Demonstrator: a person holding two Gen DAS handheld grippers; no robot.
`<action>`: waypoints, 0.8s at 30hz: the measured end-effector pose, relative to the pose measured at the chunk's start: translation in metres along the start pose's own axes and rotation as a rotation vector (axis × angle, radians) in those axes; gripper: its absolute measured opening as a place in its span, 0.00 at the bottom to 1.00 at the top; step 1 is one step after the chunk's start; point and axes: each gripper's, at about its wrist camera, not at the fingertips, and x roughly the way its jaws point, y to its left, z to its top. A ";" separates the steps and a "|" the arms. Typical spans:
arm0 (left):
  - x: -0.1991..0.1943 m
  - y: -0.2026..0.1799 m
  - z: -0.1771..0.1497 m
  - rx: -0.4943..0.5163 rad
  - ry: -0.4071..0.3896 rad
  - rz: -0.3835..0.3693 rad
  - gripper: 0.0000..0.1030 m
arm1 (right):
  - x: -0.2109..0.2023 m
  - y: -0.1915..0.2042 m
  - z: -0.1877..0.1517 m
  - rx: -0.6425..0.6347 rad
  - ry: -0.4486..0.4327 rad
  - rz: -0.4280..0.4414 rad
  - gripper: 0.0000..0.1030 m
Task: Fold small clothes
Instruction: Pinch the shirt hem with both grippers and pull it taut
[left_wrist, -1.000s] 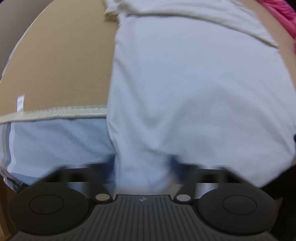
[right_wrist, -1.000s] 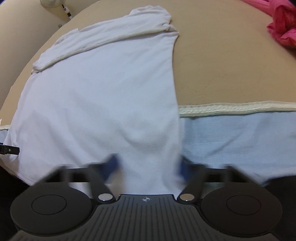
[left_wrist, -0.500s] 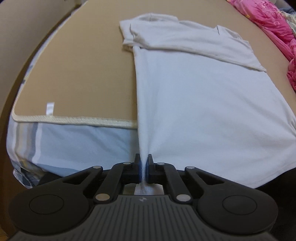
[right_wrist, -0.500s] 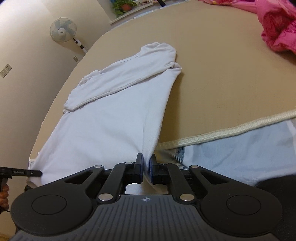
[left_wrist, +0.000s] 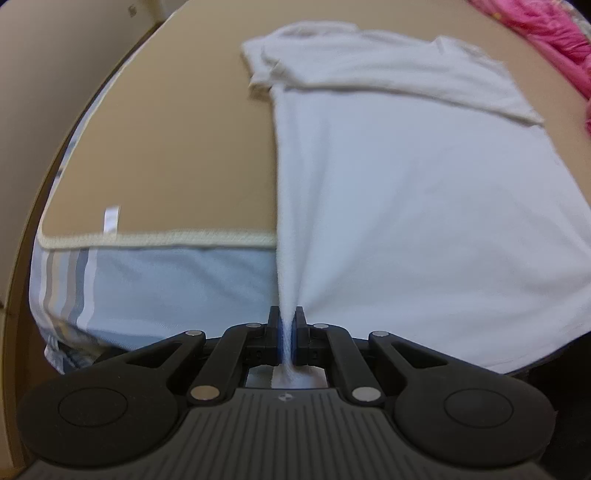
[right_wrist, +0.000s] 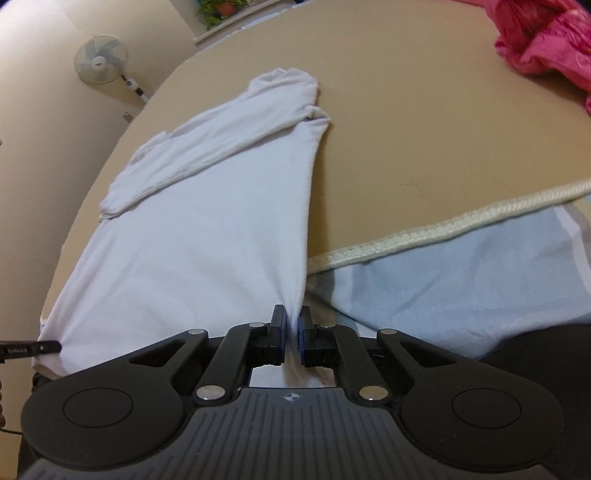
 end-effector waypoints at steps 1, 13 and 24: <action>0.005 0.003 -0.001 -0.005 0.010 -0.001 0.05 | 0.003 0.000 -0.001 -0.002 0.006 -0.006 0.06; 0.046 0.021 -0.007 -0.036 0.107 -0.039 0.69 | 0.023 -0.023 -0.004 0.098 0.072 -0.055 0.68; 0.025 -0.012 0.001 0.062 0.112 -0.110 0.05 | 0.029 0.022 0.002 -0.133 0.160 0.053 0.04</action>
